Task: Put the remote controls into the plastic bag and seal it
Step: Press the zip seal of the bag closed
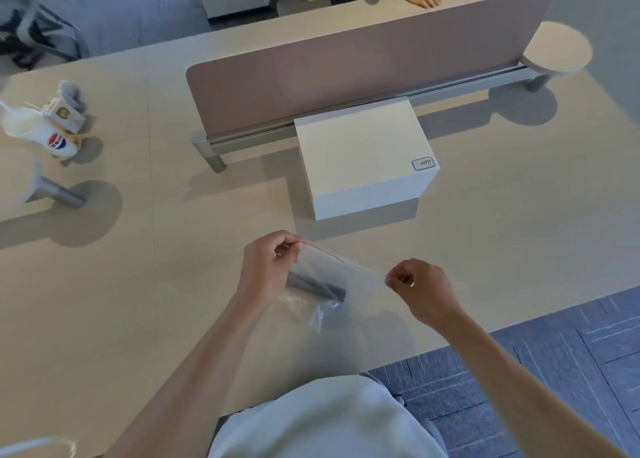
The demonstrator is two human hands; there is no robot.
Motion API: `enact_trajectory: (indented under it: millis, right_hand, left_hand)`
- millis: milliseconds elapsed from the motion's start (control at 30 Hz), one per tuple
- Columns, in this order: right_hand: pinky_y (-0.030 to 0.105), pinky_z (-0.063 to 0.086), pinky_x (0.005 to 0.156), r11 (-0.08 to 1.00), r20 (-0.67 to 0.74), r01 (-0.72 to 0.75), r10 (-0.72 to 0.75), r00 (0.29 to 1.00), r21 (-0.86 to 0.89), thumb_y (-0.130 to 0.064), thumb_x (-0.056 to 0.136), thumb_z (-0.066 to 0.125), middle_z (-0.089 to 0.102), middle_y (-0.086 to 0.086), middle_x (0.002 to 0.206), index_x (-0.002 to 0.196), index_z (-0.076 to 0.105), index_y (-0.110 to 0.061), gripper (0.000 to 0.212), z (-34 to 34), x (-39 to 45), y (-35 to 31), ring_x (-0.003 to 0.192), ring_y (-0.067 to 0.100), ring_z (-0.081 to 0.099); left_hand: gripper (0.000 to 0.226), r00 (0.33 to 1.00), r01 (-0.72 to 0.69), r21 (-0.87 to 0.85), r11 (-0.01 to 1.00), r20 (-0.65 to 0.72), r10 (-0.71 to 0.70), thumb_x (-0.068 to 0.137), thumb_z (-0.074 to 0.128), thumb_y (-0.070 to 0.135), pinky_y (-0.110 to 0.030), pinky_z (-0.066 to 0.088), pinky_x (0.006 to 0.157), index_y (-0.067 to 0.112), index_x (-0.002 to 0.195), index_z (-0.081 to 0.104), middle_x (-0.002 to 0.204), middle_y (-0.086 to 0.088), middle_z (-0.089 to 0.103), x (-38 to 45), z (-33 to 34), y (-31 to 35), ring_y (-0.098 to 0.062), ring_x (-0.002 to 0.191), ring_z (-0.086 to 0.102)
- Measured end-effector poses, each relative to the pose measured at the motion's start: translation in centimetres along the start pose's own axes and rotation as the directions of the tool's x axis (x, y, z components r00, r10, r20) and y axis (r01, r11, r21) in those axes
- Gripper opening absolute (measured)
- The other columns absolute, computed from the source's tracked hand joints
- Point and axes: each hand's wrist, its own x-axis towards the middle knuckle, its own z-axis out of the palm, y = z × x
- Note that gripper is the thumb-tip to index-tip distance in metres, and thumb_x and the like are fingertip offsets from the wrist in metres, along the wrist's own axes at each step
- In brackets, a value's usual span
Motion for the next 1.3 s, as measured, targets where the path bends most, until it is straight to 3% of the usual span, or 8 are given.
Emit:
enact_trajectory:
  millis: [100,300,500,633,767,867,1067,1300]
  right_hand:
    - [0.034,0.056,0.071,0.995,-0.014,0.086,-0.087,0.996,-0.053,-0.024,0.091,0.069,0.07,-0.011,0.08,0.083,0.072,-0.024,0.008,-1.7,0.0,-0.4,0.076,0.01,0.065]
    - [0.026,0.051,0.067,0.993,-0.063,0.119,-0.119,0.991,-0.002,-0.021,0.089,0.074,0.069,-0.011,0.079,0.083,0.075,-0.022,0.006,-4.9,-0.2,-0.6,0.075,0.005,0.064]
    - [0.029,0.052,0.069,0.995,-0.055,0.091,-0.088,0.995,0.042,-0.021,0.087,0.077,0.071,-0.011,0.079,0.079,0.072,-0.029,0.012,-5.5,-0.3,-0.1,0.078,0.01,0.067]
    - [0.032,0.048,0.087,0.977,-0.045,0.175,-0.181,0.982,-0.12,-0.023,0.08,0.079,0.063,-0.012,0.11,0.107,0.071,-0.029,0.028,-5.2,-0.3,-1.3,0.107,0.014,0.057]
    - [0.025,0.04,0.099,0.917,-0.006,0.398,-0.398,0.917,0.006,-0.032,0.076,0.081,0.059,-0.016,0.125,0.12,0.069,-0.027,0.046,-4.3,-0.6,-5.5,0.118,0.007,0.049]
    - [0.023,0.043,0.096,0.887,0.013,0.461,-0.461,0.887,0.036,-0.038,0.078,0.08,0.063,-0.018,0.117,0.114,0.072,-0.029,0.038,-2.5,-0.2,-8.2,0.113,0.006,0.053]
    - [0.025,0.047,0.079,0.876,-0.042,0.481,-0.48,0.876,0.041,-0.023,0.086,0.074,0.065,-0.014,0.086,0.092,0.073,-0.021,0.006,-0.5,0.5,-10.7,0.09,0.008,0.059]
    - [0.025,0.051,0.077,0.876,-0.005,0.465,-0.468,0.884,0.126,-0.027,0.083,0.077,0.07,-0.012,0.08,0.084,0.073,-0.026,0.004,-0.6,0.8,-10.8,0.084,0.006,0.065]
  left_hand:
    - [0.013,0.999,-0.035,0.012,0.999,-0.035,0.036,0.094,0.069,0.009,-0.016,0.049,0.068,0.016,0.088,0.079,0.069,0.026,0.07,-0.7,-0.2,0.5,-0.01,0.069,0.065]
    - [0.009,0.996,-0.072,-0.064,0.995,-0.065,0.068,0.092,0.072,0.007,-0.008,0.046,0.07,0.011,0.09,0.08,0.074,0.015,0.072,-2.2,-0.2,1.9,-0.002,0.069,0.064]
    - [0.007,0.996,-0.039,-0.126,0.991,-0.082,0.029,0.088,0.076,0.006,-0.017,0.052,0.074,0.012,0.087,0.08,0.073,0.008,0.075,-2.8,0.3,2.2,-0.008,0.069,0.069]
    - [0.012,0.998,-0.052,-0.094,0.994,-0.049,0.048,0.088,0.076,0.006,-0.013,0.05,0.073,0.017,0.083,0.077,0.074,0.01,0.075,-2.8,0.5,2.5,-0.002,0.068,0.066]
    - [0.013,0.998,-0.058,-0.05,0.997,-0.027,0.057,0.089,0.073,0.005,-0.008,0.047,0.071,0.016,0.083,0.078,0.075,0.014,0.073,-3.0,0.7,3.2,0.001,0.068,0.065]
    - [0.012,0.997,-0.072,-0.039,0.997,-0.028,0.071,0.091,0.07,0.004,-0.008,0.047,0.071,0.012,0.086,0.078,0.073,0.014,0.072,-3.2,0.7,3.5,0.0,0.068,0.065]
    - [0.013,0.995,-0.093,-0.015,0.996,-0.041,0.093,0.091,0.07,0.003,-0.016,0.053,0.072,0.012,0.086,0.078,0.078,0.008,0.075,-3.2,0.7,3.5,-0.009,0.072,0.069]
    - [0.012,0.994,-0.095,-0.02,0.995,-0.053,0.094,0.09,0.073,0.005,-0.011,0.047,0.069,0.015,0.086,0.078,0.083,0.008,0.075,-3.1,0.7,3.4,-0.005,0.071,0.064]
